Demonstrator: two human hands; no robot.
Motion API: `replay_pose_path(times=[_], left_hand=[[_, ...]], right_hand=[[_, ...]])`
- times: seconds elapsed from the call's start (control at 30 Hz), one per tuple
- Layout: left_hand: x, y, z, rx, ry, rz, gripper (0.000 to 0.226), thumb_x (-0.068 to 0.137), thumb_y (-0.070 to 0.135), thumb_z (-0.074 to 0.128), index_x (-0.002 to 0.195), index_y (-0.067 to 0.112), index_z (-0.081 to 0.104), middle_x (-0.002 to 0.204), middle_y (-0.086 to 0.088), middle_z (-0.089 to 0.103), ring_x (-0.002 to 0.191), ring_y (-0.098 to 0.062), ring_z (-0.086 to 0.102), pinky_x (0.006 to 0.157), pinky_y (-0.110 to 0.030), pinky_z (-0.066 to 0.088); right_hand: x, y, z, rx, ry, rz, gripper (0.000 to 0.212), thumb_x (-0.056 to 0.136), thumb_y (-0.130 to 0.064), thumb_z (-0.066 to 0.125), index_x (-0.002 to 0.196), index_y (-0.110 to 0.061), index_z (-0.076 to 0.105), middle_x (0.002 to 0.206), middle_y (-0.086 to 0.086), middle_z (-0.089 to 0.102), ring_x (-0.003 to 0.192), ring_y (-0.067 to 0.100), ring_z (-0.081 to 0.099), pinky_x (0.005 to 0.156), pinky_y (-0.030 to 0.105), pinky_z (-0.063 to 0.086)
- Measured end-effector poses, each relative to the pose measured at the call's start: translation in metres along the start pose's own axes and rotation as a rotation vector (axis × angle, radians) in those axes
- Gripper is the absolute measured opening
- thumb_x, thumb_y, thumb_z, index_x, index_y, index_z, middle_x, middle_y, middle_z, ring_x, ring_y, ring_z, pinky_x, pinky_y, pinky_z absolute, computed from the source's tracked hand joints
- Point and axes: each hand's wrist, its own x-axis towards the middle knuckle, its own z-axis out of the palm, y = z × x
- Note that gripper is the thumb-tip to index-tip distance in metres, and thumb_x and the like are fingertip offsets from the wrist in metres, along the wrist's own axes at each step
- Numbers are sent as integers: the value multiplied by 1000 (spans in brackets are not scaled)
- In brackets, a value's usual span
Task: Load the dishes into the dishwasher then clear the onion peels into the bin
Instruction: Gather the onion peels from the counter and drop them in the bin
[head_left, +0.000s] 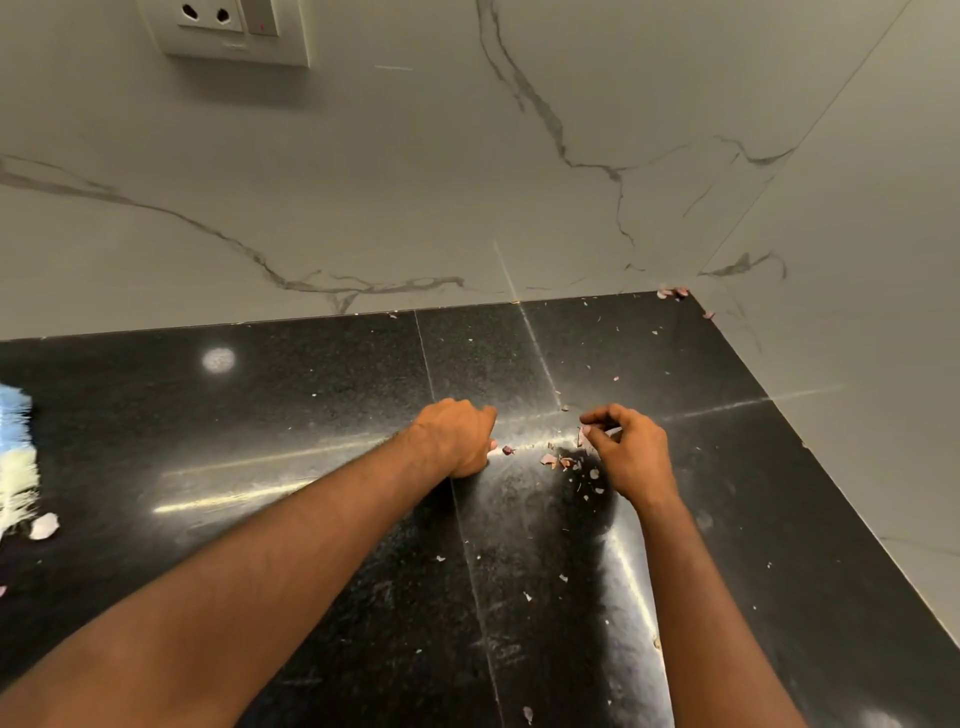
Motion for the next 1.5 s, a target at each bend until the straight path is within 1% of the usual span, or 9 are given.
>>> replay_pose_path(times=[0.17,0.37,0.57,0.77,0.93,1.07,1.23,1.37,1.5], left_hand=[[-3,4,0,45,-4,1,37,109,38,45,137,13,49,125,-14,64,114,-32,60,89,-44,49],[-5,6,2,77,-3,1,37,110,37,44,138,12,47,124,-14,64,114,-32,60,92,-45,51],[-4,6,1,89,3,9,38,110,38,44,138,13,47,123,-13,64,113,-31,61,90,-44,51],[-5,10,1,99,1,17,39,109,37,45,139,13,47,123,-13,64,112,-30,61,92,-44,51],[-3,9,6,120,23,20,34,108,30,48,137,12,47,119,-12,66,107,-30,62,85,-42,51],[-2,11,6,143,20,24,33,108,28,47,136,11,47,120,-13,66,109,-31,63,84,-43,50],[-1,11,10,152,22,22,34,107,28,48,137,13,46,121,-13,66,110,-32,63,78,-40,46],[-2,9,10,145,29,27,35,107,28,48,138,12,45,119,-13,65,108,-31,62,85,-43,51],[-2,10,9,152,36,33,34,107,28,48,137,11,46,118,-13,65,107,-30,63,84,-43,51]], right_hand=[[1,3,5,-130,-62,55,56,93,11,43,132,-17,72,133,9,70,117,24,66,103,28,47],[-18,7,36,-298,-312,-89,73,92,11,42,161,-11,35,171,8,22,159,23,17,128,33,10],[-45,6,43,-88,-78,-128,62,92,12,54,142,-24,64,129,3,71,119,20,67,105,31,51],[-39,24,27,-33,205,-168,24,94,-3,69,112,-17,79,108,0,74,100,18,69,96,39,56],[-50,29,44,-238,101,221,46,104,-13,43,148,2,44,156,24,43,146,38,38,122,48,32],[-73,7,78,-176,-93,57,67,101,-2,37,165,-6,15,173,13,7,161,24,-2,128,34,-6],[-77,-20,72,177,-16,-29,62,97,13,46,146,-24,61,140,-10,61,130,4,55,106,-1,30],[-65,-6,56,87,219,-71,26,93,-6,72,111,-24,78,108,-9,74,99,7,69,94,35,59],[-57,17,51,-180,230,85,37,102,-12,52,137,-11,62,140,10,63,129,29,57,113,47,46]])
